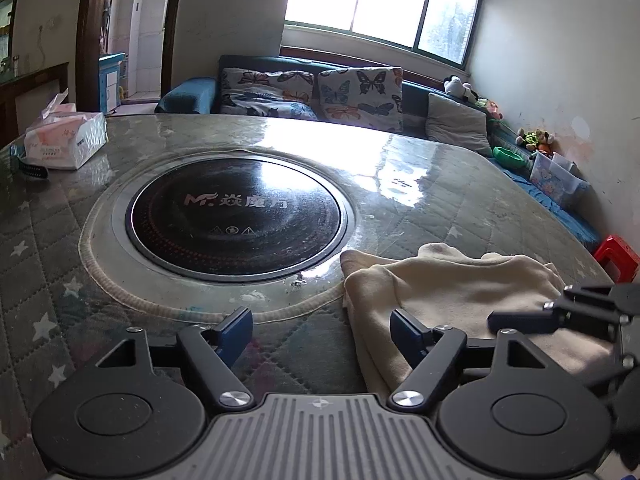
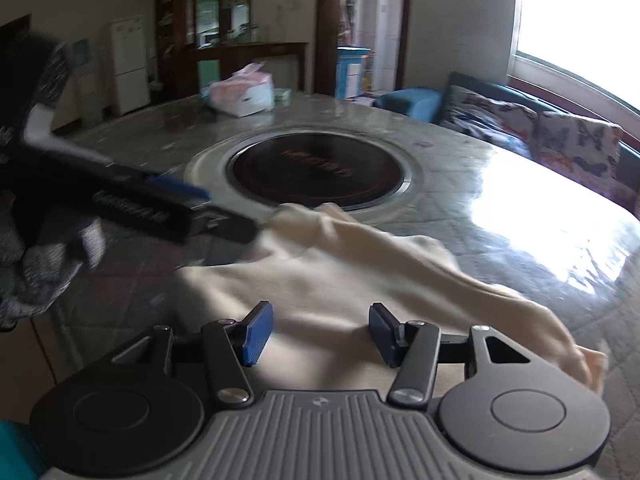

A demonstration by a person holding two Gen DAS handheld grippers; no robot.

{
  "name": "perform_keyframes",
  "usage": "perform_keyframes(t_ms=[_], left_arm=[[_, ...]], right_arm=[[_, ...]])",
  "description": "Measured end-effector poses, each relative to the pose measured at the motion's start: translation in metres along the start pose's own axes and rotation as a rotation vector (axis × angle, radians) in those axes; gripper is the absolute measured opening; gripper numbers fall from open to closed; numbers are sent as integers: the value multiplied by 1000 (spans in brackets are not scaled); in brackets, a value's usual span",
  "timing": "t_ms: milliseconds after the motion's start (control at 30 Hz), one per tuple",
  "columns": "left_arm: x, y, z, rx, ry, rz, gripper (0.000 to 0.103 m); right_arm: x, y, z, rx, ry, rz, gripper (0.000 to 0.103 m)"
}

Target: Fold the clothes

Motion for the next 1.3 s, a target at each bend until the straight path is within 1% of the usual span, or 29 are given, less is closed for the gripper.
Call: perform_keyframes(t_ms=[233, 333, 467, 567, 700, 733, 767, 800, 867, 967, 1067, 1300], left_arm=[[-3, 5, 7, 44, 6, 12, 83], [-3, 6, 10, 64, 9, 17, 83], [-4, 6, 12, 92, -2, 30, 83], [-3, 6, 13, 107, -15, 38, 83], [-4, 5, 14, 149, -54, 60, 81], [-4, 5, 14, 163, -64, 70, 81], [-5, 4, 13, 176, -74, 79, 81], [-6, 4, 12, 188, -84, 88, 81], [-8, 3, 10, 212, -109, 104, 80], [-10, 4, 6, 248, -138, 125, 80], [-14, 7, 3, 298, -148, 144, 80], [-23, 13, 4, 443, -163, 175, 80]], right_arm=[[15, 8, 20, 78, 28, -53, 55], [18, 11, 29, 119, 76, -48, 55], [16, 6, 48, 208, 129, -24, 54], [9, 2, 63, 279, 127, -5, 52], [-1, -3, 71, 323, 108, 21, 52], [-2, -3, 72, 327, 101, 23, 49], [-2, -3, 71, 321, 96, 19, 44], [-2, -3, 70, 314, 90, 16, 42], [-2, -3, 67, 302, 78, 10, 30], [2, 1, 60, 244, 88, -4, 22], [9, 7, 50, 177, 110, -22, 19], [28, 17, 28, 74, 141, -85, 17]])
Point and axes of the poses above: each gripper's, at about its wrist camera, not at the fingertips, and x roughly against the way its jaws point, z to its left, y to its top, the point moved 2 cm from there along -x, roughly the way its jaws point
